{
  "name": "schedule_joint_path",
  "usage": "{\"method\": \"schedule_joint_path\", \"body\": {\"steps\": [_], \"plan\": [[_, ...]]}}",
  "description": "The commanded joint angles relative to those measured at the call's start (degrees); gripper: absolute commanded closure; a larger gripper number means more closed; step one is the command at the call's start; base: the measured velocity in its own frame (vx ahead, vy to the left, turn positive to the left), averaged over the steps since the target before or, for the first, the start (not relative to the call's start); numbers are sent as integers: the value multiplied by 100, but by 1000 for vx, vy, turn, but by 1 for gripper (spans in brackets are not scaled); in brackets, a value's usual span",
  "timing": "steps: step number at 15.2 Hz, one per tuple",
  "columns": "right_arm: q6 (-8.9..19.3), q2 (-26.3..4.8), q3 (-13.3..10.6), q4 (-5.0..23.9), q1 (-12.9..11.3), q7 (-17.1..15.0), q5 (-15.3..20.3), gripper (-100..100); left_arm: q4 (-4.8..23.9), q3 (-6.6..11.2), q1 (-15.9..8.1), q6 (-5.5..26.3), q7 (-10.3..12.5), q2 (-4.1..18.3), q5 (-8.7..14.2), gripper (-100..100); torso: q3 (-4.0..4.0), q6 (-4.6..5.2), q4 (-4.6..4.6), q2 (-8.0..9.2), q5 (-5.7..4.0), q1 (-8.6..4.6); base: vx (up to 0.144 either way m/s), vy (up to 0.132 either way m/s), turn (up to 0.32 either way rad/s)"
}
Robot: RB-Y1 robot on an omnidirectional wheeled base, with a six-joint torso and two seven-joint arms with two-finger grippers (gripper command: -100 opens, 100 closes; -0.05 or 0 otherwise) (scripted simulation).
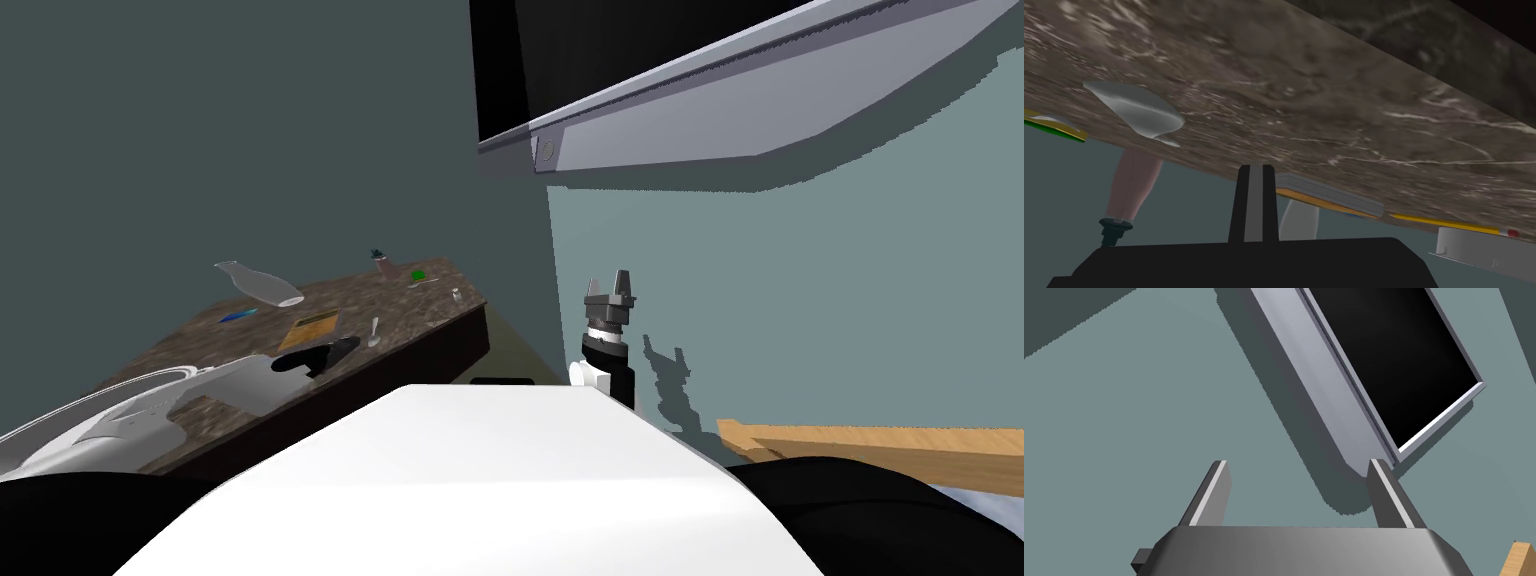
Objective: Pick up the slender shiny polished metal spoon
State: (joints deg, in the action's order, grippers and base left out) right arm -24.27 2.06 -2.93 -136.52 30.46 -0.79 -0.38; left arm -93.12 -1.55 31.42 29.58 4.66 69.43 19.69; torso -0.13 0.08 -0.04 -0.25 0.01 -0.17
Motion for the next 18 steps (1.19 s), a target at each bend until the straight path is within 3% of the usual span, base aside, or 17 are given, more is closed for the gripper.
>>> {"method": "schedule_joint_path", "body": {"steps": [1, 2, 3, 10, 12, 18], "plan": [[0, 0, 0, 0, 0, 0, 0, 0, -172, 43, 94, 15, 22, 93, 16, 100, 0, 0, 0, 0, 0, 0, 48, -45, 130], [0, 0, 0, 0, 0, 0, 0, 0, -84, 23, 50, 6, 10, 54, 17, 100, -2, 1, -1, -2, 0, 0, 27, -28, 47], [0, 0, 0, 0, -1, 0, 0, 0, -198, 108, -50, -36, 132, 231, -47, -100, -1, 3, -1, 0, 1, 5, 12, -24, 29], [0, 0, 0, 0, -1, 0, 0, 0, -503, 156, -228, -118, 550, 662, -268, -100, 4, 5, 1, 8, 2, 7, 5, -28, 11], [0, 0, -1, 0, -2, 0, 0, 0, -454, 68, 87, 130, 245, 687, -273, -100, 0, 10, 0, 0, 2, 4, 63, -55, -229], [0, 0, 0, 0, -1, 0, 0, 0, -423, -26, 342, 304, -121, 641, -249, -100, -6, 4, -3, -9, 2, 3, 58, -46, -35]]}}
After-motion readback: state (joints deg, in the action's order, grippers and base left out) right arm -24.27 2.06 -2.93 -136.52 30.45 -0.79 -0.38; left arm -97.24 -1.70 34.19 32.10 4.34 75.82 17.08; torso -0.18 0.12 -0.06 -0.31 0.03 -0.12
